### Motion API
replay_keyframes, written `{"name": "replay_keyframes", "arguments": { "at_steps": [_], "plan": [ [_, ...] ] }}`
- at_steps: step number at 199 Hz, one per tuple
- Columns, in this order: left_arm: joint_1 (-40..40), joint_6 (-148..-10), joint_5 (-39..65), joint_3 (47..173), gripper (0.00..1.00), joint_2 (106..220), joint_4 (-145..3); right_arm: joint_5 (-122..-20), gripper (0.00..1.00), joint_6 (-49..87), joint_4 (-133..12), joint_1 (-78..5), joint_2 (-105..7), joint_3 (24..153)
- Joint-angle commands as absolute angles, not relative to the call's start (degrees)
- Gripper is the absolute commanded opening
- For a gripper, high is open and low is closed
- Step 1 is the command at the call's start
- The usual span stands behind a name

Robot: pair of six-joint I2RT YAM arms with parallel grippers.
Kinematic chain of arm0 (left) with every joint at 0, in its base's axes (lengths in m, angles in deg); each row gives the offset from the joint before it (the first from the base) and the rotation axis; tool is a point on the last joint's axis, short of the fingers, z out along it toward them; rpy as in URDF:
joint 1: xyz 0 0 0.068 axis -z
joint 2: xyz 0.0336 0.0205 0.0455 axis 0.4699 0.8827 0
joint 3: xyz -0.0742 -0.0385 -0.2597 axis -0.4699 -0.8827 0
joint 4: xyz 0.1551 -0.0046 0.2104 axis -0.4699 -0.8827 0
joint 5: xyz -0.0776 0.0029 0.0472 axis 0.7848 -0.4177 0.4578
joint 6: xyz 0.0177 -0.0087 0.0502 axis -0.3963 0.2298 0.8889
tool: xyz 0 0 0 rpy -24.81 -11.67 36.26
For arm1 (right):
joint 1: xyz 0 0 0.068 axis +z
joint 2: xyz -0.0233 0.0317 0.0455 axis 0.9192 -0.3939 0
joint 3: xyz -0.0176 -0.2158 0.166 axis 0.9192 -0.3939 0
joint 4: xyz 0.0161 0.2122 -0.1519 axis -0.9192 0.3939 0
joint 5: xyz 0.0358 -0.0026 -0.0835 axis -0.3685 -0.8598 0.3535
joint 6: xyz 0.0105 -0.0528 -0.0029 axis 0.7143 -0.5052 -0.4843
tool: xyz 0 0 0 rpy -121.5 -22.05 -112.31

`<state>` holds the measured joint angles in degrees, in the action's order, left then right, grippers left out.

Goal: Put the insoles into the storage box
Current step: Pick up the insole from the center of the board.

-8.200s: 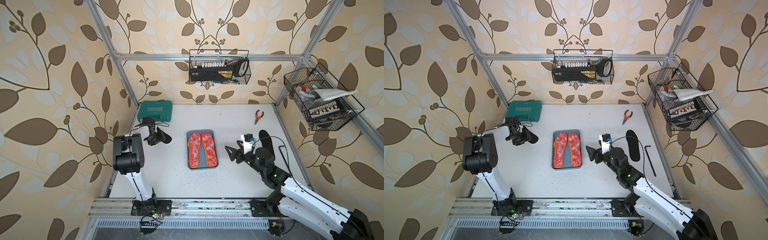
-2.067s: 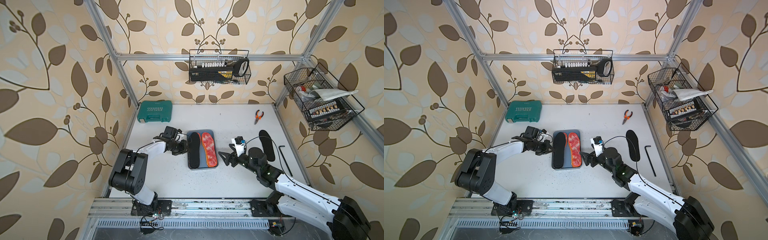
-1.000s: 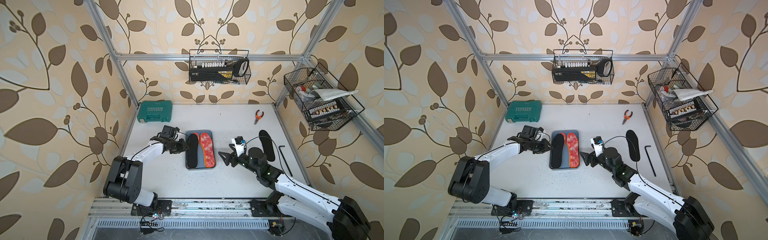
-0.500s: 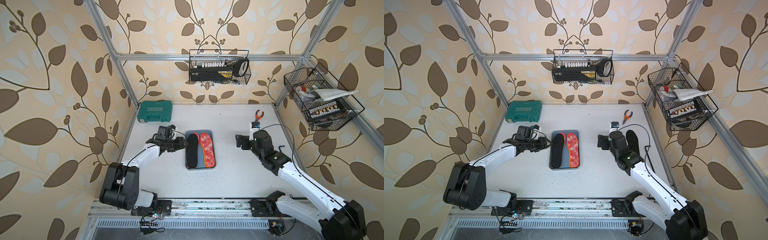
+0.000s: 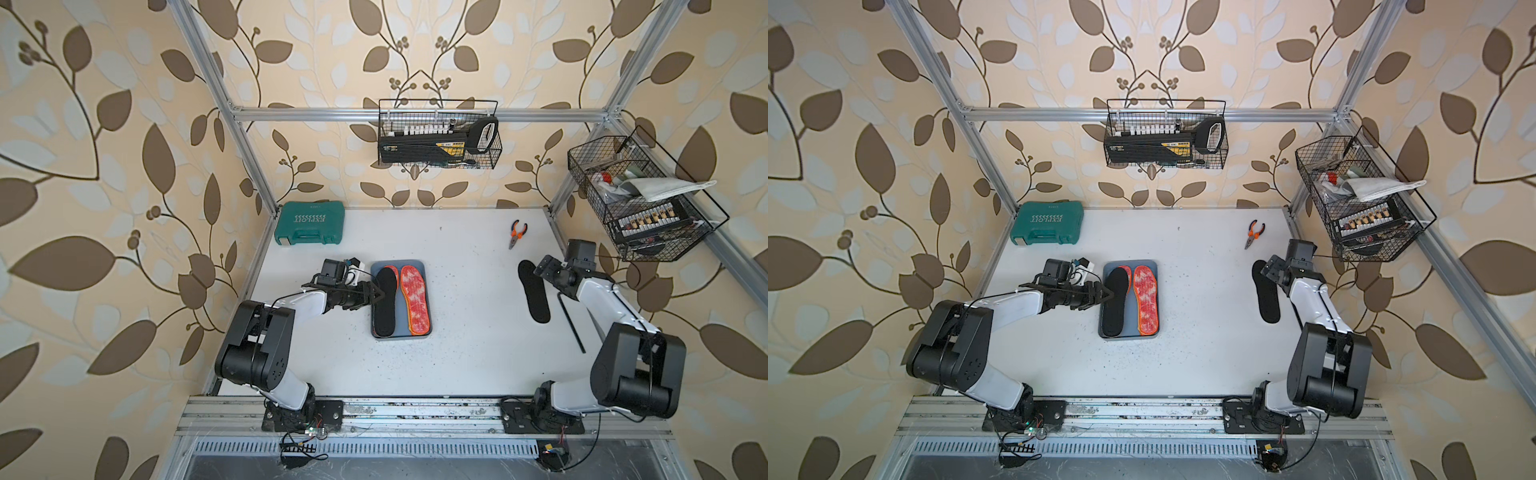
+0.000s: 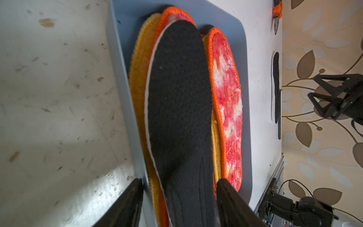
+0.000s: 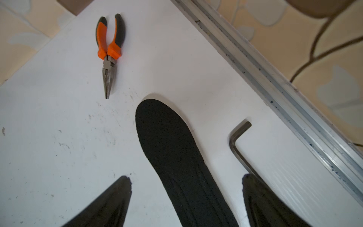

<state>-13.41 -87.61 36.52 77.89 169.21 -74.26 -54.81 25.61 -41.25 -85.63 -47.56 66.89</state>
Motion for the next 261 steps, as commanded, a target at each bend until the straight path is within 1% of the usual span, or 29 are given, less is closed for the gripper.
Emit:
{"name": "replay_keyframes", "arguments": {
  "at_steps": [1, 48, 105, 149, 173, 185, 205, 230, 261],
  "plan": [
    [-13.4, -87.8, 40.7, 79.3, 0.62, 169.6, -71.4, -60.1, 0.88, 22.8, -38.7, -85.9, -53.0, 70.7],
    [-11.8, -88.5, 40.9, 80.8, 0.61, 170.3, -71.1, -59.0, 0.88, 17.7, -36.5, -86.6, -61.3, 75.9],
    [-9.5, -90.5, 39.2, 83.7, 0.58, 173.7, -72.2, -64.5, 0.89, 16.8, -35.9, -87.5, -66.8, 79.1],
    [-9.4, -90.0, 35.1, 83.5, 0.59, 168.5, -77.1, -69.4, 0.88, 18.4, -34.7, -87.9, -69.1, 79.5],
    [-9.4, -90.1, 32.6, 83.6, 0.61, 164.2, -80.2, -72.6, 0.83, 19.8, -35.0, -87.9, -69.0, 78.8],
    [-9.4, -90.6, 31.5, 82.8, 0.63, 161.2, -80.5, -73.9, 0.78, 20.5, -35.3, -87.9, -68.7, 78.2],
    [-9.4, -90.6, 29.8, 81.4, 0.64, 156.9, -81.2, -74.5, 0.65, 21.7, -35.1, -87.9, -68.6, 77.5],
    [-9.5, -89.3, 27.6, 80.3, 0.66, 153.4, -83.1, -74.9, 0.38, 23.4, -34.8, -87.6, -68.6, 76.7],
    [-9.5, -87.1, 25.9, 77.9, 0.66, 150.5, -83.8, -73.5, 0.22, 24.5, -34.8, -85.3, -67.8, 76.0]
  ]
}}
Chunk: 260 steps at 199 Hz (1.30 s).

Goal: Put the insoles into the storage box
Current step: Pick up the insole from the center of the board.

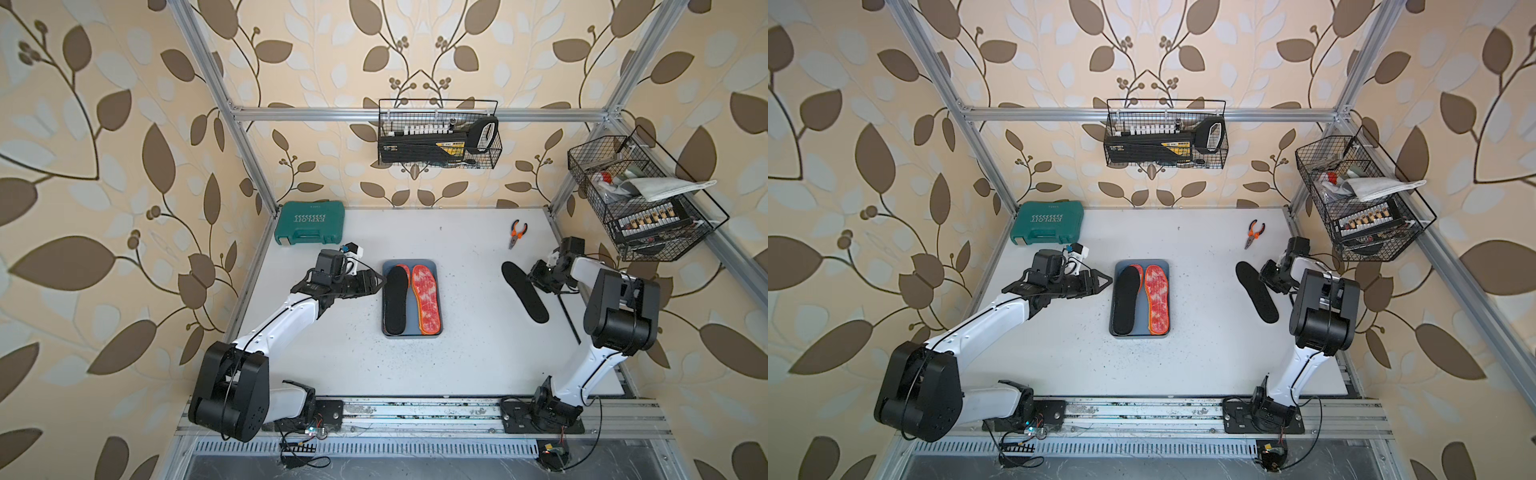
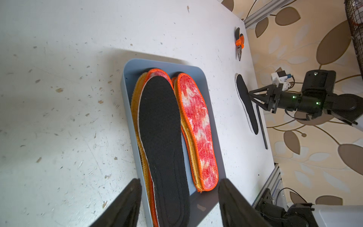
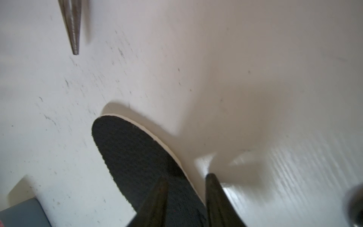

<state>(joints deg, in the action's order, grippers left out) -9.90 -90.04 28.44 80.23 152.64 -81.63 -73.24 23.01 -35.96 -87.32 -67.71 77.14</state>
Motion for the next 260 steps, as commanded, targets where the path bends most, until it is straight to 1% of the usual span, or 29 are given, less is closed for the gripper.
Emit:
{"name": "replay_keyframes", "arguments": {
  "at_steps": [1, 22, 40, 55, 69, 82, 96, 133, 159, 165, 170, 174, 188, 193, 207, 214, 218, 230, 244, 260],
  "plan": [
    [-9.5, -87.0, 25.9, 77.8, 0.66, 150.3, -83.8, -73.5, 0.21, 24.5, -34.8, -85.1, -67.8, 76.0],
    [-9.5, -85.5, 24.7, 76.1, 0.66, 149.4, -83.2, -73.7, 0.10, 25.4, -33.9, -82.2, -68.0, 76.0],
    [-9.5, -83.9, 24.9, 75.4, 0.66, 149.4, -82.8, -75.9, 0.09, 27.6, -34.8, -80.8, -67.0, 74.5],
    [-9.5, -83.0, 25.4, 73.9, 0.66, 149.3, -80.5, -78.6, 0.03, 29.9, -36.5, -80.1, -65.6, 72.4],
    [-9.5, -81.9, 26.0, 72.0, 0.66, 149.0, -77.7, -81.9, 0.03, 32.0, -39.5, -79.7, -63.9, 69.9],
    [-9.5, -80.7, 27.6, 70.6, 0.66, 148.8, -75.4, -84.2, 0.00, 33.7, -42.3, -78.7, -62.3, 67.1],
    [-9.5, -79.4, 29.9, 70.5, 0.64, 148.8, -74.9, -86.6, 0.00, 35.3, -45.1, -77.0, -60.8, 64.8],
    [-9.4, -77.6, 35.6, 68.9, 0.64, 147.5, -71.3, -85.6, 0.00, 33.6, -43.9, -72.4, -56.0, 62.7],
    [-9.3, -76.8, 36.4, 67.9, 0.69, 145.0, -71.0, -86.2, 0.00, 34.4, -43.5, -71.2, -52.3, 60.5],
    [-9.3, -76.8, 36.3, 67.8, 0.72, 144.4, -70.8, -87.3, 0.07, 34.7, -43.4, -71.1, -51.7, 60.3],
    [-9.3, -76.8, 36.4, 67.6, 0.75, 144.1, -70.6, -88.6, 0.16, 34.4, -43.2, -70.9, -51.3, 60.3],
    [-9.3, -76.8, 36.5, 67.5, 0.76, 143.9, -70.4, -89.5, 0.21, 34.0, -42.6, -70.7, -51.1, 60.4],
    [-9.3, -76.5, 38.2, 67.2, 0.80, 143.6, -70.0, -90.1, 0.24, 31.9, -39.8, -70.1, -49.3, 60.9],
    [-9.3, -76.3, 38.9, 67.1, 0.81, 143.5, -70.0, -89.8, 0.27, 31.3, -39.2, -69.8, -48.5, 60.7],
    [-9.1, -76.1, 39.6, 67.0, 0.87, 143.3, -69.7, -87.1, 0.44, 29.9, -37.3, -69.2, -45.7, 60.0],
    [-9.0, -75.8, 40.2, 66.9, 0.89, 143.2, -69.4, -85.6, 0.50, 29.4, -36.6, -69.1, -44.5, 59.5],
    [-9.0, -75.6, 40.6, 66.9, 0.94, 143.1, -69.2, -84.7, 0.53, 29.0, -36.2, -69.1, -43.7, 59.2],
    [-8.8, -75.6, 41.9, 66.4, 0.98, 142.7, -68.0, -80.2, 0.54, 27.5, -33.9, -69.2, -42.0, 59.2],
    [-8.4, -75.4, 43.1, 66.1, 0.99, 142.5, -67.3, -73.9, 0.57, 26.5, -32.3, -69.2, -40.8, 58.7],
    [-7.9, -74.9, 43.6, 66.1, 0.99, 142.0, -67.1, -73.1, 0.57, 26.9, -33.1, -69.1, -41.3, 57.7]
  ]
}}
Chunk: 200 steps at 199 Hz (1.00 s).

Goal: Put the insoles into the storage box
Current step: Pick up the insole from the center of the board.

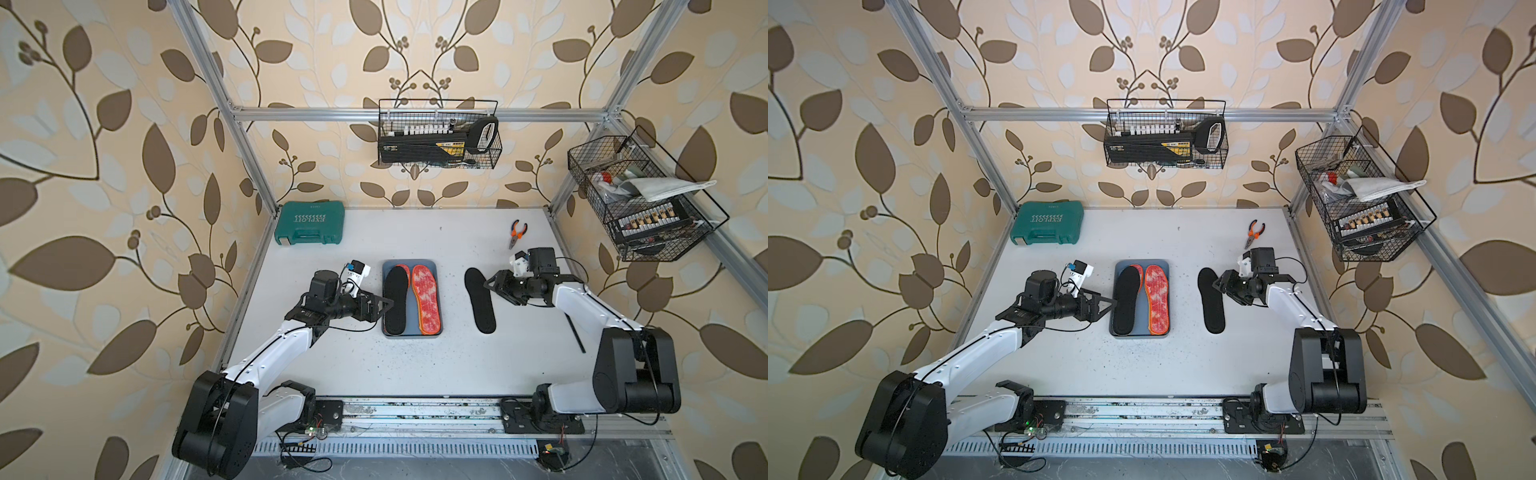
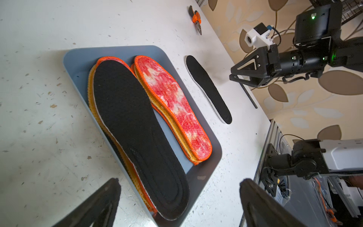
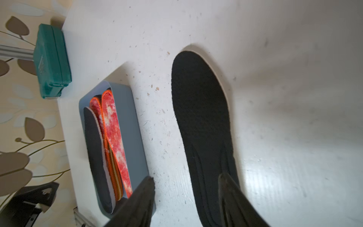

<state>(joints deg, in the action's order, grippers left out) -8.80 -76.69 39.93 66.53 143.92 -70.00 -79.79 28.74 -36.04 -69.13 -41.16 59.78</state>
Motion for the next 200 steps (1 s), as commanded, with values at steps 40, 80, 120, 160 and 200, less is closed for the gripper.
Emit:
{"name": "replay_keyframes", "arguments": {
  "at_steps": [40, 80, 120, 160, 200],
  "plan": [
    [-7.3, -74.4, 43.3, 65.5, 0.99, 141.2, -66.6, -76.1, 0.57, 27.4, -35.7, -68.6, -46.8, 57.8],
    [-7.0, -74.3, 42.5, 65.6, 0.99, 140.9, -67.0, -71.1, 0.56, 27.2, -35.4, -65.3, -50.1, 59.0],
    [-7.0, -74.4, 41.9, 66.0, 0.99, 141.4, -67.5, -68.5, 0.48, 27.0, -34.9, -63.6, -52.6, 60.0],
    [-6.9, -74.4, 41.3, 66.1, 0.99, 141.3, -68.0, -64.6, 0.37, 26.8, -34.4, -60.3, -55.0, 61.1],
    [-6.9, -74.3, 40.0, 66.3, 0.99, 140.9, -68.7, -61.8, 0.09, 26.5, -34.4, -58.9, -57.2, 61.7]
  ]
}}
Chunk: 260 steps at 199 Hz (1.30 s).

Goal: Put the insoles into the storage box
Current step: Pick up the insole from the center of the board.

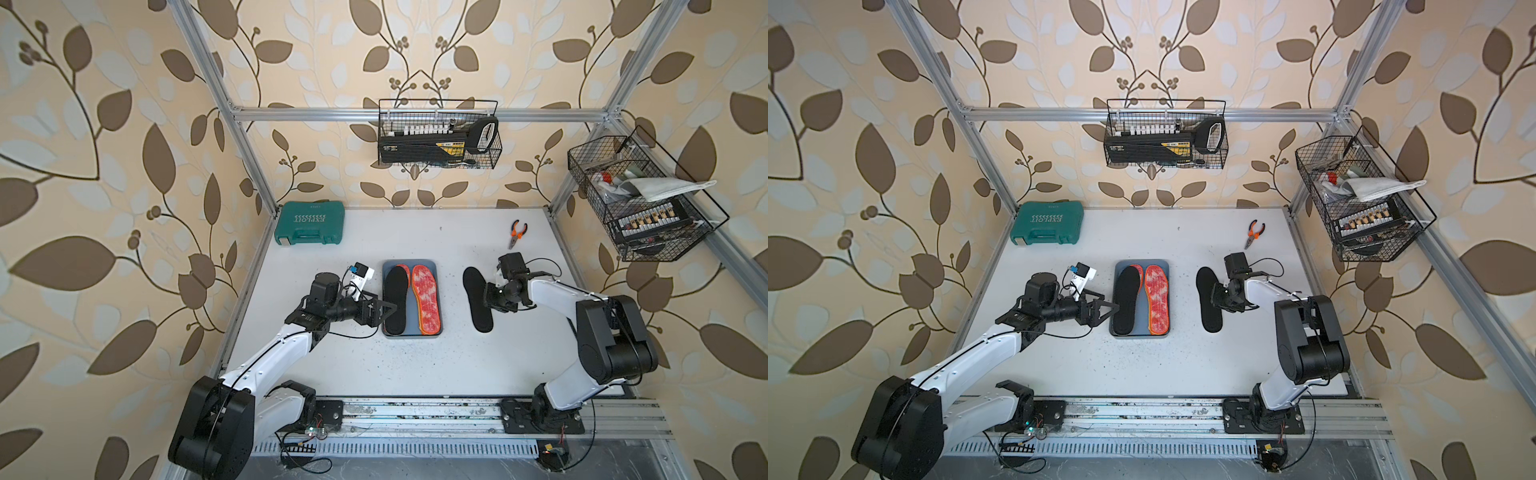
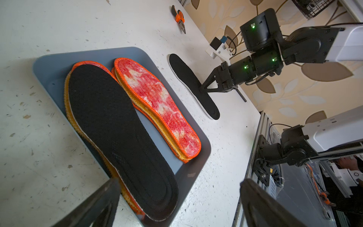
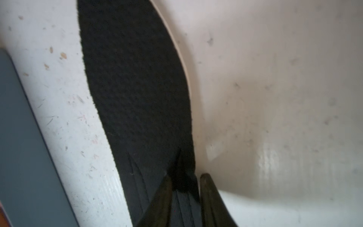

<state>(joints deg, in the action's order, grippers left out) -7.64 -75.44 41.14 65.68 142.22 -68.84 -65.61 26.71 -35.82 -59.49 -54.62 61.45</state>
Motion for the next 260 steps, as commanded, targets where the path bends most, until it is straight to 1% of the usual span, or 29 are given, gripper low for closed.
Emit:
{"name": "replay_keyframes", "arguments": {
  "at_steps": [1, 27, 79, 120, 155, 173, 213, 260],
  "plan": [
    [-6.9, -74.3, 39.9, 66.3, 0.99, 140.9, -68.8, -61.8, 0.09, 26.5, -34.4, -58.9, -57.2, 61.7],
    [-6.9, -74.3, 39.2, 66.3, 0.99, 140.6, -69.3, -60.7, 0.00, 26.3, -34.7, -58.3, -56.6, 61.8],
    [-6.9, -74.1, 38.8, 66.2, 0.99, 140.4, -69.6, -63.9, 0.00, 26.1, -38.5, -58.0, -53.6, 60.3],
    [-6.9, -74.0, 39.6, 66.2, 0.99, 140.7, -68.9, -67.8, 0.00, 27.0, -37.5, -58.0, -47.8, 59.7],
    [-6.9, -74.2, 38.1, 65.3, 0.99, 138.5, -68.6, -71.3, 0.00, 29.8, -36.3, -58.0, -42.2, 59.6],
    [-6.9, -74.4, 36.2, 64.9, 0.99, 137.5, -68.7, -74.6, 0.00, 33.0, -38.3, -57.8, -40.5, 59.0],
    [-6.9, -74.5, 31.5, 64.3, 0.99, 135.8, -69.7, -78.7, 0.00, 38.7, -41.9, -55.7, -40.2, 59.5],
    [-6.9, -74.0, 28.0, 64.6, 0.99, 135.5, -71.4, -83.9, 0.00, 47.8, -50.6, -49.4, -42.2, 60.2]
  ]
}}
